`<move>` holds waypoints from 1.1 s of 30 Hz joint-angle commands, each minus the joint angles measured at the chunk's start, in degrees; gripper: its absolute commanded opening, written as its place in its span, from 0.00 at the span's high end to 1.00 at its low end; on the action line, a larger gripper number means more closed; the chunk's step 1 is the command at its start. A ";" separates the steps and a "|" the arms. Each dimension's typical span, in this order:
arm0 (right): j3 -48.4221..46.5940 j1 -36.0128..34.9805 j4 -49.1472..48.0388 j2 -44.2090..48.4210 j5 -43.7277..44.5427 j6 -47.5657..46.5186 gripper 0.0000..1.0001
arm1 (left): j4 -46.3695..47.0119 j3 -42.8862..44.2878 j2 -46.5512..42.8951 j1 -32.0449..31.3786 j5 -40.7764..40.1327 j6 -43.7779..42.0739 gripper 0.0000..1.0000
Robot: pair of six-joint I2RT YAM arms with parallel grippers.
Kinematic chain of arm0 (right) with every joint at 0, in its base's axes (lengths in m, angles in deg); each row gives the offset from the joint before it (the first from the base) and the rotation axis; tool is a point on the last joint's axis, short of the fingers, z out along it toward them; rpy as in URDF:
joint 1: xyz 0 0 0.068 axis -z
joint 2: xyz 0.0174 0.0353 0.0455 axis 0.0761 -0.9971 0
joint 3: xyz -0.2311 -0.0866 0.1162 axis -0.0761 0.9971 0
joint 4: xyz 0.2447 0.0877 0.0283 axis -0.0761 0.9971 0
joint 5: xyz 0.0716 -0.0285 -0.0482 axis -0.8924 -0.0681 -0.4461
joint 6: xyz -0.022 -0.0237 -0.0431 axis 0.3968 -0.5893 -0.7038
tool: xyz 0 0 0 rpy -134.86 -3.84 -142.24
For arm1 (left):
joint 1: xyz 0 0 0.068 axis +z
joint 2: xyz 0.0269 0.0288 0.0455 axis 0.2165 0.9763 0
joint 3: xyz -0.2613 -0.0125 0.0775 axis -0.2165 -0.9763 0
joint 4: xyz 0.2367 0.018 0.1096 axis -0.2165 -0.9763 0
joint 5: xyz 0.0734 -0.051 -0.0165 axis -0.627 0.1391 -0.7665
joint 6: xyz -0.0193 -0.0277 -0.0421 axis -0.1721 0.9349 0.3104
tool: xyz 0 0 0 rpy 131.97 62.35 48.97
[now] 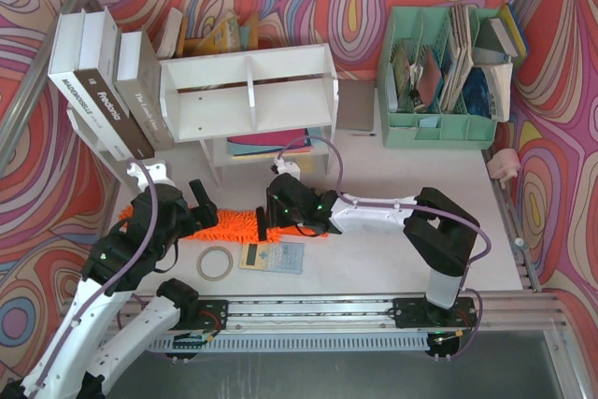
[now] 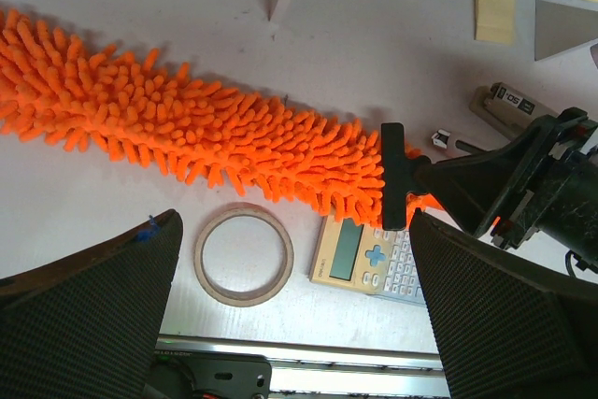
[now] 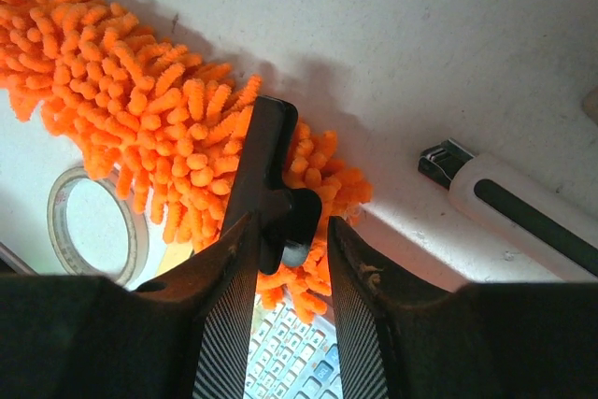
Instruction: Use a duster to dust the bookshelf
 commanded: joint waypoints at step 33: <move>-2.36 -1.18 1.47 0.58 1.03 -0.77 0.84 | 0.68 -1.03 0.82 0.05 -0.57 -0.41 0.01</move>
